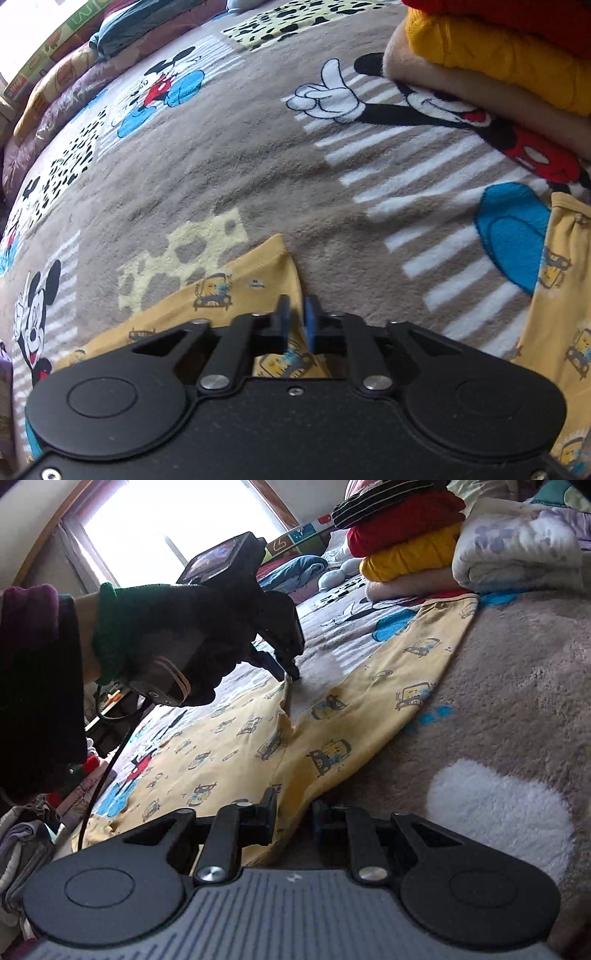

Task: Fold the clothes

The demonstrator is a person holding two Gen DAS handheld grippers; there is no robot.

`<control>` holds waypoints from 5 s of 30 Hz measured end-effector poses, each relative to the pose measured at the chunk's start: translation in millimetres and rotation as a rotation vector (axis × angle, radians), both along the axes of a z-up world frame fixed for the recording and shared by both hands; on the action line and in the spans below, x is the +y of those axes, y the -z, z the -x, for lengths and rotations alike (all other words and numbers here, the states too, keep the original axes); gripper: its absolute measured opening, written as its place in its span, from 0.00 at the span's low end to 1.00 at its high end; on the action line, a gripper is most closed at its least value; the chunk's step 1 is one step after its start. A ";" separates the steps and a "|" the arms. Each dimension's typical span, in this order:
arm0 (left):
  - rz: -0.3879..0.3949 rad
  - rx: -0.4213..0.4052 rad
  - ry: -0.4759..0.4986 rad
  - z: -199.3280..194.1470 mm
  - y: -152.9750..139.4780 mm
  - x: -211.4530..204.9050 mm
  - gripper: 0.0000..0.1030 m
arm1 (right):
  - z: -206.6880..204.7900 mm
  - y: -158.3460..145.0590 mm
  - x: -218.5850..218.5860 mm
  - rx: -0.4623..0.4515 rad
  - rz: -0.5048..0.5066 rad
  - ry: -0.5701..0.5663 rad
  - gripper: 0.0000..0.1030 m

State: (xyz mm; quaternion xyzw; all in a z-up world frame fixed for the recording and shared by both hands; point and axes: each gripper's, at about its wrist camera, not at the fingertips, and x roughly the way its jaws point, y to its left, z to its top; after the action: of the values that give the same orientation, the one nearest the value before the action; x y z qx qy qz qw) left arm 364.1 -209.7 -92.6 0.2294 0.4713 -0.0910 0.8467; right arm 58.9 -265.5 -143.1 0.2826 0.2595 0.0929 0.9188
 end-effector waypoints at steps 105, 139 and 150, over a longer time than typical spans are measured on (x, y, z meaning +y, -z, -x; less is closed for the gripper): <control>0.715 -0.160 -0.040 252.5 -4.2 210.0 0.43 | 49.3 -19.3 129.7 -0.254 0.665 -0.477 0.63; 0.110 -0.088 0.516 176.0 8.9 -62.4 0.02 | 39.6 -1.9 130.5 -0.256 0.582 -0.477 0.81; 0.656 -0.294 0.103 163.9 -111.9 135.7 0.02 | 39.0 -2.5 132.1 -0.255 0.588 -0.483 0.81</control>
State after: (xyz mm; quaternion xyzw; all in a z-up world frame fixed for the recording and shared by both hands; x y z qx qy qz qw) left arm 200.1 -74.0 19.3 -0.0204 0.2781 -0.2462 0.9282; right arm 19.9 -133.4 -140.6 -0.0753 0.2181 0.2623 0.9370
